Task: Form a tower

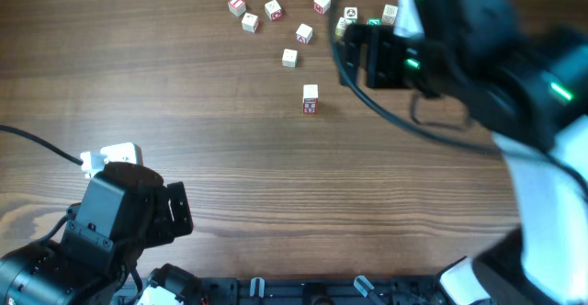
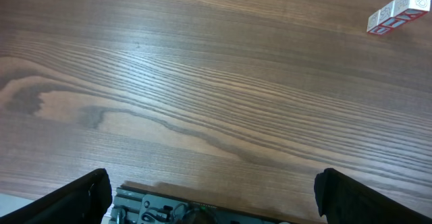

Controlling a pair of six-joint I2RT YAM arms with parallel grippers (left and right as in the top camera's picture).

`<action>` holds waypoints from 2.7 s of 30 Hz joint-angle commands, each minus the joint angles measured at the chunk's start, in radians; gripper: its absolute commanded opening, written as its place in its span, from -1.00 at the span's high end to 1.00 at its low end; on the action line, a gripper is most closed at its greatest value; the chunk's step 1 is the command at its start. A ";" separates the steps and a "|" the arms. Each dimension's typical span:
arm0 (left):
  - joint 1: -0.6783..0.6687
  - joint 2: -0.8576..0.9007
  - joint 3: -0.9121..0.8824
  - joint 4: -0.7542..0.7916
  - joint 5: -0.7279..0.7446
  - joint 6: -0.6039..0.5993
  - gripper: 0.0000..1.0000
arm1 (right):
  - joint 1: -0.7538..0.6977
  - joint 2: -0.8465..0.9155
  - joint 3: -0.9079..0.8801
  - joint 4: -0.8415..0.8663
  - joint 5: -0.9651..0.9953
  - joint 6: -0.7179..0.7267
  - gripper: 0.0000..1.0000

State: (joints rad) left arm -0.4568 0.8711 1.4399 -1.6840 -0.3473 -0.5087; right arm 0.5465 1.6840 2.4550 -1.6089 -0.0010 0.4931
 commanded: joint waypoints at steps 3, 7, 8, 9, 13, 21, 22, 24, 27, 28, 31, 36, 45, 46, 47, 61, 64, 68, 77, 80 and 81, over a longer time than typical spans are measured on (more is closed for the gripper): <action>0.005 -0.003 0.000 0.000 -0.017 0.015 -1.00 | 0.000 -0.219 -0.019 0.000 -0.024 0.007 -0.99; 0.005 -0.003 0.000 0.000 -0.017 0.016 -1.00 | 0.000 -0.387 -0.176 0.000 -0.027 0.014 -0.99; 0.005 -0.003 0.000 0.000 -0.017 0.016 -1.00 | 0.000 -0.432 -0.230 0.000 -0.033 0.017 -0.99; 0.005 -0.003 0.000 0.000 -0.017 0.016 -1.00 | 0.000 -0.483 -0.284 0.000 -0.040 0.037 -1.00; 0.005 -0.003 0.000 0.000 -0.017 0.016 -1.00 | 0.000 -0.619 -0.354 0.000 -0.055 0.041 -0.99; 0.005 -0.003 0.000 0.000 -0.017 0.016 -1.00 | 0.000 -0.832 -0.355 0.000 -0.135 0.041 -1.00; 0.005 -0.003 0.000 0.000 -0.017 0.015 -1.00 | 0.000 -0.842 -0.355 0.000 -0.135 0.041 -0.99; 0.005 -0.003 0.000 0.000 -0.017 0.015 -1.00 | 0.000 -0.860 -0.357 0.000 -0.136 0.040 -0.99; 0.005 -0.003 0.000 0.000 -0.017 0.016 -1.00 | 0.000 -0.886 -0.400 0.000 -0.136 0.038 -0.99; 0.005 -0.003 0.000 0.000 -0.017 0.016 -1.00 | 0.000 -0.903 -0.433 0.000 -0.135 0.038 -0.99; 0.005 -0.003 0.000 0.000 -0.017 0.016 -1.00 | 0.000 -0.956 -0.503 0.000 -0.112 0.042 -0.99; 0.005 -0.003 0.000 0.000 -0.017 0.016 -1.00 | 0.000 -1.030 -0.537 0.000 -0.068 0.060 -0.99; 0.005 -0.003 0.000 0.000 -0.017 0.016 -1.00 | 0.000 -1.038 -0.539 0.000 -0.068 0.056 -0.99; 0.005 -0.003 0.000 0.000 -0.017 0.015 -1.00 | 0.000 -1.038 -0.539 0.000 -0.068 0.055 -1.00; 0.005 -0.003 0.000 0.000 -0.017 0.015 -1.00 | 0.000 -1.038 -0.539 0.000 -0.068 0.052 -0.99; 0.005 -0.003 0.000 0.000 -0.017 0.015 -1.00 | 0.000 -1.120 -0.940 0.001 0.193 0.224 -0.99; 0.005 -0.003 0.000 0.000 -0.017 0.015 -1.00 | 0.000 -1.108 -1.194 0.116 0.195 0.299 -0.99; 0.005 -0.003 0.000 0.000 -0.017 0.015 -1.00 | 0.000 -0.864 -1.273 0.310 0.177 0.264 -0.99; 0.005 -0.003 0.000 0.000 -0.017 0.016 -1.00 | -0.076 -0.116 -0.789 0.428 -0.004 0.121 -0.99; 0.005 -0.003 0.000 0.000 -0.017 0.015 -1.00 | -0.093 0.019 -0.765 0.547 -0.125 0.064 -0.99; 0.005 -0.003 0.000 0.000 -0.017 0.016 -1.00 | -0.093 0.054 -0.765 0.558 -0.125 0.063 -0.99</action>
State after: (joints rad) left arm -0.4568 0.8711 1.4395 -1.6836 -0.3477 -0.5087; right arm 0.4511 1.6375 1.6783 -1.0729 -0.0441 0.5983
